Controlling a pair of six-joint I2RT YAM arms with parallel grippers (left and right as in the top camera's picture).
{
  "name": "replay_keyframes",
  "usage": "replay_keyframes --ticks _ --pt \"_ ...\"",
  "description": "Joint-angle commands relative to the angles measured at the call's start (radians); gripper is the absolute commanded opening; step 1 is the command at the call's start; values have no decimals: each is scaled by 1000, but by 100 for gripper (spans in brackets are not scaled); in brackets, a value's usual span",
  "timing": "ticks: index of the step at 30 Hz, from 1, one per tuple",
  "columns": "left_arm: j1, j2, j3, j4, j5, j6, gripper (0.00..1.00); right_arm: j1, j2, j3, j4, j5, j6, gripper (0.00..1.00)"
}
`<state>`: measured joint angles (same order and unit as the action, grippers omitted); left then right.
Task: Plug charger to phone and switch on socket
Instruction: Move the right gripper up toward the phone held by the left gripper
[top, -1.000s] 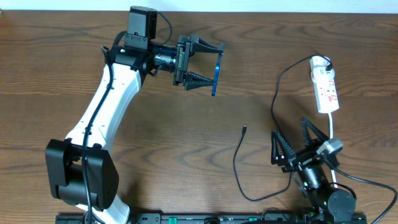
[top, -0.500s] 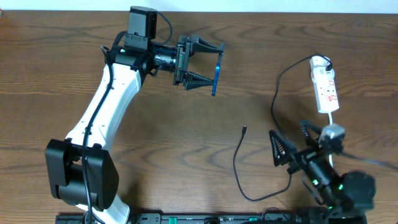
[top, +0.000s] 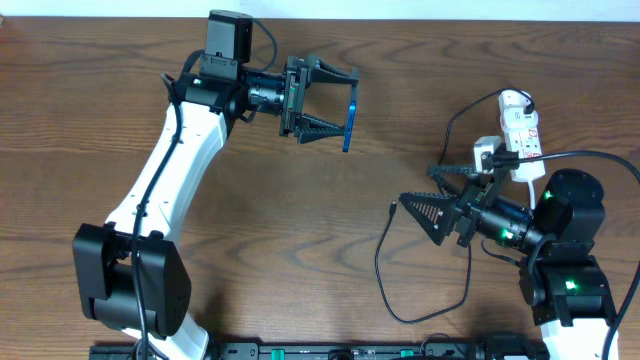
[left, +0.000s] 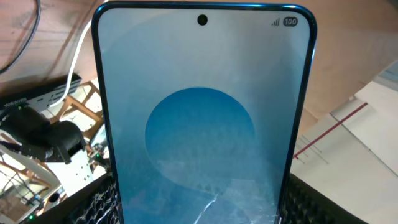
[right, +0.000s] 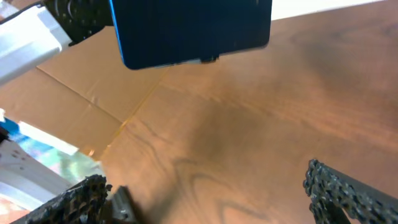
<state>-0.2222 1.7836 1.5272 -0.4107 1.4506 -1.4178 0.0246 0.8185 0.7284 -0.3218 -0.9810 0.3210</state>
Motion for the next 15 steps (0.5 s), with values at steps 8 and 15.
replay_keyframes --ticks 8,15 --pt "8 -40 14 5 -56 -63 70 -3 34 176 -489 551 22 99" --pt "11 -41 14 6 -24 -107 70 -3 91 296 -647 737 146 99"
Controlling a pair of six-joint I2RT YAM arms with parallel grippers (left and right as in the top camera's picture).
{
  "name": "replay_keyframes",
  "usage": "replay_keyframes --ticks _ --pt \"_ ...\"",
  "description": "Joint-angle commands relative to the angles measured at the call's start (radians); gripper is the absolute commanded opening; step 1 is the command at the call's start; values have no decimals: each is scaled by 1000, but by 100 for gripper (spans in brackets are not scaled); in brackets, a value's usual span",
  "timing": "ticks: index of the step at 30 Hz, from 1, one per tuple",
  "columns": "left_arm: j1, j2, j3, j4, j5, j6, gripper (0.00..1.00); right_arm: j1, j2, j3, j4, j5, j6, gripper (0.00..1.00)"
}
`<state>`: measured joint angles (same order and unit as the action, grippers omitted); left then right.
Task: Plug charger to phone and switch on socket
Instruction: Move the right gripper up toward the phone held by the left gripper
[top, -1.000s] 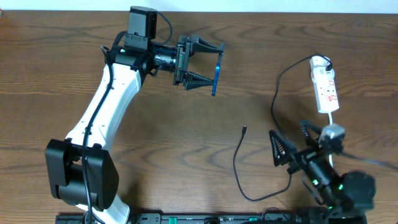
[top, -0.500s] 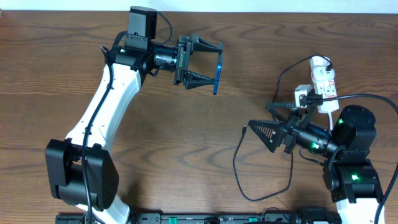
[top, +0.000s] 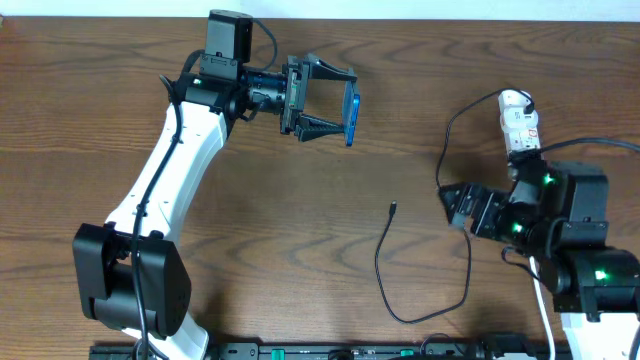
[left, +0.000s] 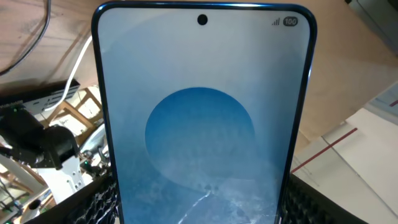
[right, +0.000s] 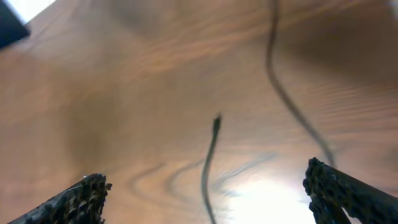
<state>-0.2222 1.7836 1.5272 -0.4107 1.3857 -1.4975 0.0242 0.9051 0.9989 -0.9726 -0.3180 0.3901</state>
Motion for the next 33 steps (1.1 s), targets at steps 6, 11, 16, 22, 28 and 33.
replay_keyframes --ticks 6,11,16,22,28,33 --pt "16 -41 14 6 42 -27 70 0 11 24 45 -161 144 98" --pt "16 -41 14 6 42 -26 70 87 29 53 -13 -77 129 83" --pt "16 -41 14 18 41 -27 70 217 169 252 -217 135 116 95" --pt "16 -41 14 18 42 -26 70 304 360 491 -332 263 110 85" --pt "16 -41 14 18 37 -26 70 328 363 531 -208 24 -33 81" --pt "16 -41 14 18 15 -26 70 445 405 652 -258 113 -15 75"
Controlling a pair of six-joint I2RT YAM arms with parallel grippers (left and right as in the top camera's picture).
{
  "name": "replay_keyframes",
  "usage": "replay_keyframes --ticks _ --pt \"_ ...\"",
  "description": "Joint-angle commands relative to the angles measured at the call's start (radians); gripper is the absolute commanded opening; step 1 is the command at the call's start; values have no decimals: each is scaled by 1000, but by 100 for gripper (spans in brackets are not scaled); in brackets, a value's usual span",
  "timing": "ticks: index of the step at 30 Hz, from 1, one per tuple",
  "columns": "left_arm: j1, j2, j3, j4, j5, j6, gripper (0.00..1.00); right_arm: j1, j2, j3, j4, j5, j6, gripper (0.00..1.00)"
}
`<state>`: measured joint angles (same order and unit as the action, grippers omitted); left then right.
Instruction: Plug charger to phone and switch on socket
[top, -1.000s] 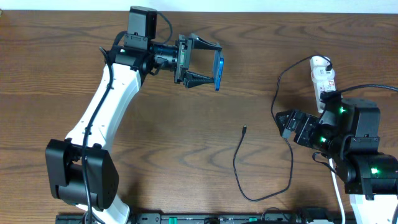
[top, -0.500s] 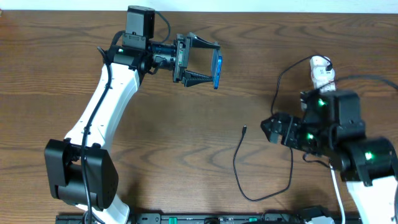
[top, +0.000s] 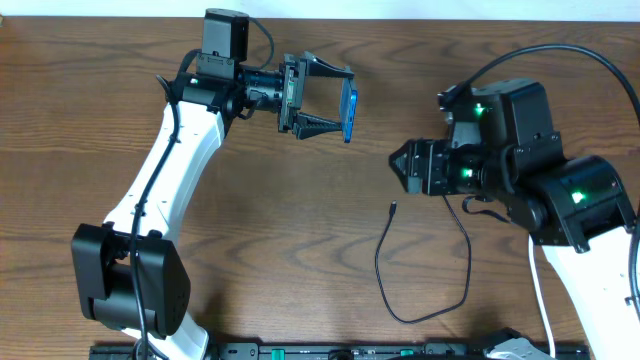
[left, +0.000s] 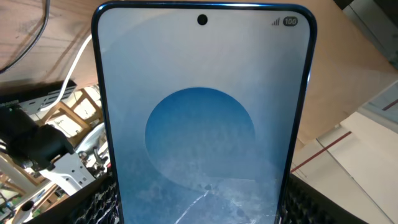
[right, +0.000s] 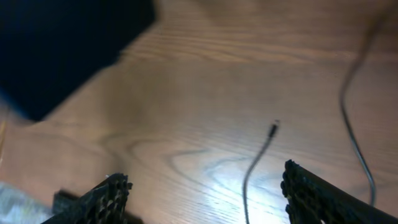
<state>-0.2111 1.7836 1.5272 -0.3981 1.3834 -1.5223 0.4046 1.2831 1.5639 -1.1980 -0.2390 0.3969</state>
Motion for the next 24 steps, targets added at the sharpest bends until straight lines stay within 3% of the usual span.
replay_keyframes --ticks 1,12,19,24 --pt "5 -40 14 5 17 -2 70 89 43 121 -54 78 -4 76" --pt "5 -40 14 5 10 -2 70 278 239 409 -119 302 68 74" --pt "5 -40 14 5 -2 -2 70 373 324 441 -58 596 198 77" --pt "5 -40 14 5 -5 -2 70 373 372 441 -20 633 209 72"
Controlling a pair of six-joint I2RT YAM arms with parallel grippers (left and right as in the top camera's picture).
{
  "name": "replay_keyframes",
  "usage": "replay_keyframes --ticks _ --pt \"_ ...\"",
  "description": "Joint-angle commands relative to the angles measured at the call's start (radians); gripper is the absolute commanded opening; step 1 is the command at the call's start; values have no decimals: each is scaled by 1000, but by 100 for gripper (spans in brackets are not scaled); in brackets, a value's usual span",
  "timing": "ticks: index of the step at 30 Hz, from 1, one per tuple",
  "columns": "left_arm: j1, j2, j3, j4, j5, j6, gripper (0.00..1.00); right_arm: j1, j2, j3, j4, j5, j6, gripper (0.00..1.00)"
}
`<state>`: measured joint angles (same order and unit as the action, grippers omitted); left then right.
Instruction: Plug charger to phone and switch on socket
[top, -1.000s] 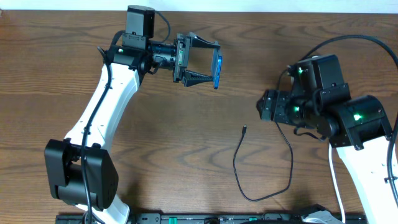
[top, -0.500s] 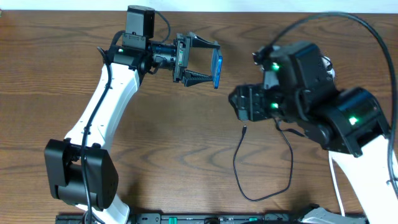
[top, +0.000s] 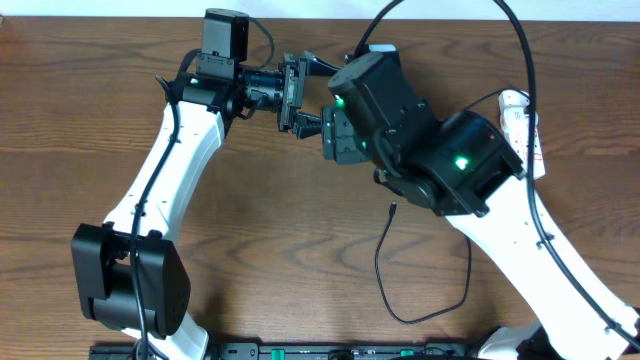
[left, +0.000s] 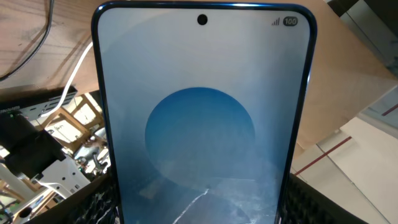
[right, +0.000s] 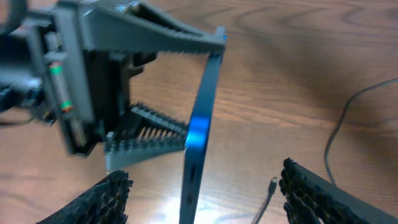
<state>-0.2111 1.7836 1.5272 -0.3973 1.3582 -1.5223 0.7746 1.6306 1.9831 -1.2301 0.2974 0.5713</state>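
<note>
The phone (left: 203, 118) has a lit blue screen and fills the left wrist view. My left gripper (top: 318, 97) is shut on its lower sides and holds it above the table. In the right wrist view the phone (right: 198, 134) shows edge-on. My right gripper (right: 208, 202) is open, and the phone's lower edge stands between its fingers (right: 314, 190) without touching. The charger's black cable (top: 381, 262) lies loose on the table with its plug tip (top: 393, 210) free. The white socket strip (top: 517, 108) lies at the far right. In the overhead view my right arm hides the phone.
The wooden table (top: 250, 230) carries the cable's loop at front centre. My right arm's bulky body (top: 420, 145) hangs over the table's middle, close to the left gripper. A white lead (top: 536, 165) runs down from the socket strip.
My right arm has moved up and to the left from the table's centre right. Its open fingers now flank the phone's lower edge. The left gripper and phone stayed put, and so did the cable.
My left gripper has held the phone aloft throughout. My right gripper was open, first low by the socket strip, then drawn back at the right edge. Later it was over the cable's tip, and now it is at the phone. The cable has lain untouched.
</note>
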Motion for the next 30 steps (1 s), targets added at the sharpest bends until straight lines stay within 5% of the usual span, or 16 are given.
replay_keyframes --ticks 1,8,13,20,30 --pt "5 -40 14 4 20 -2 70 3 31 22 16 106 35 68" --pt "5 -40 14 4 16 -2 70 3 58 22 38 119 35 56" --pt "5 -40 14 4 16 -2 70 3 58 22 51 119 35 30" --pt "5 -41 14 4 17 -2 70 3 58 22 48 119 35 11" --pt "5 -40 14 4 17 -2 70 4 58 22 43 112 61 1"
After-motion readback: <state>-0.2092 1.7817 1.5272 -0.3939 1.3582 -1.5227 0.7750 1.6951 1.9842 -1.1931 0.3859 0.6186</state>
